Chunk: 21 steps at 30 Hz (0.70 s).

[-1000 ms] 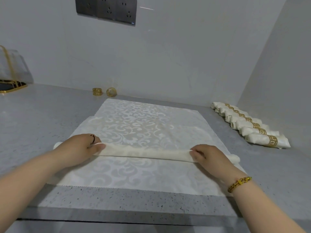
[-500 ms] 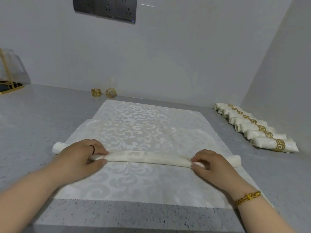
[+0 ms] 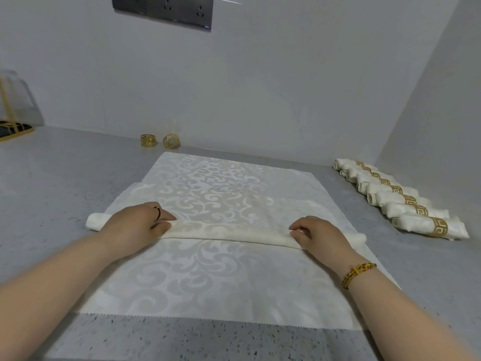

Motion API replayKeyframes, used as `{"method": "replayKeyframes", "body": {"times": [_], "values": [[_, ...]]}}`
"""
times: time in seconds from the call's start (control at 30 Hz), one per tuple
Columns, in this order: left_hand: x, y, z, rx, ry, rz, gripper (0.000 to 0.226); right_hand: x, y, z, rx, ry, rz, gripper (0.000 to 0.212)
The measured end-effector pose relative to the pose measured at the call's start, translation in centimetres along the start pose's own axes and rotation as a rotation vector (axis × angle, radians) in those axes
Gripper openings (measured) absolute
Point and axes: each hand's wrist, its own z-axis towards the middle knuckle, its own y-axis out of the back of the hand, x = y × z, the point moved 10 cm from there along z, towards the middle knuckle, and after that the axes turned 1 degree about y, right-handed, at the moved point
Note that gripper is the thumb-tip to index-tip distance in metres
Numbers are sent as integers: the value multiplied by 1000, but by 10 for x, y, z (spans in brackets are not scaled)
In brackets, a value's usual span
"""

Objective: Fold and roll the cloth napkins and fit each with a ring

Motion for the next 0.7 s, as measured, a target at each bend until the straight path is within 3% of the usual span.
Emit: {"method": "replayKeyframes", "body": {"times": [0.17, 0.33, 0.43, 0.53, 0.6, 0.63, 0.7], "values": [[-8, 12, -1, -150, -100, -39, 27, 6, 12, 0, -195, 84, -38, 6], [-10, 5, -5, -34, -194, -107, 18, 2, 5, -9, -12, 104, 121, 3], [-5, 7, -7, -6, -177, -145, 30, -1, 3, -13, 66, 105, 120, 15], [-8, 6, -4, -20, -203, -71, 25, -3, 8, -9, 26, 70, 92, 13], [-10, 14, -4, -114, -229, -45, 50, 0, 15, -8, -54, 81, 53, 16], [-9, 18, -3, -151, -216, -21, 51, 2, 20, -8, -95, 96, 45, 17], [-5, 23, -3, -198, -185, -51, 36, 5, 24, -10, -141, 116, 62, 20]]}}
